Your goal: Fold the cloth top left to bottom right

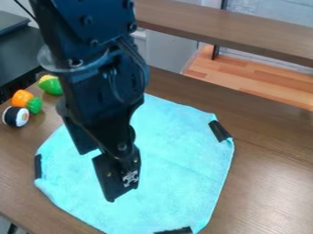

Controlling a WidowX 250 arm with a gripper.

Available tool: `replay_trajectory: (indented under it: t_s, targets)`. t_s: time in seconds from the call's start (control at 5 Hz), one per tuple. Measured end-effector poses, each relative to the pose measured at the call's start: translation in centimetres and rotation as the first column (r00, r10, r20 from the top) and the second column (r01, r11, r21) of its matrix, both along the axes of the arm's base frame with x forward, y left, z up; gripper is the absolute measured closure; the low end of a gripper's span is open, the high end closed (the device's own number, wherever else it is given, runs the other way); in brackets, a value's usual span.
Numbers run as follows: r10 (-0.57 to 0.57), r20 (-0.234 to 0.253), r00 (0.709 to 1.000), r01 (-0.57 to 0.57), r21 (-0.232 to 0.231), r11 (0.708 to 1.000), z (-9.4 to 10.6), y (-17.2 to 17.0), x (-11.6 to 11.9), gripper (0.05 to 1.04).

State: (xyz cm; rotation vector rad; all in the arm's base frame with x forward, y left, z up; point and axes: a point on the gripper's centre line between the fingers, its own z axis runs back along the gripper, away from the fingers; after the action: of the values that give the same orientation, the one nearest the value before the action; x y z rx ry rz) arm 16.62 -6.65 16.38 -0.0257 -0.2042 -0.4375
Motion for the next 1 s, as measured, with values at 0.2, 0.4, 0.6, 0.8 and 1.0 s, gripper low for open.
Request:
replay_trajectory:
  t_s: [0.2, 0.4, 0.6, 0.8, 1.0]
  targets:
    - [-0.011, -0.010, 1.000, 0.011, -0.003, 1.000, -0.3, 0.0, 0.0, 0.083]
    - [-0.017, -0.049, 0.999, 0.017, -0.005, 1.000, -2.6, 4.0, 2.9, 0.083]
    - [-0.060, -0.062, 0.996, 0.059, -0.008, 0.998, -3.4, 6.2, 4.3, 0.083]
    - [-0.117, -0.059, 0.991, 0.118, 0.018, 0.993, -3.5, 7.9, 6.1, 0.083]
    - [-0.198, -0.087, 0.976, 0.202, 0.043, 0.978, -4.3, 9.4, 8.5, 0.083]
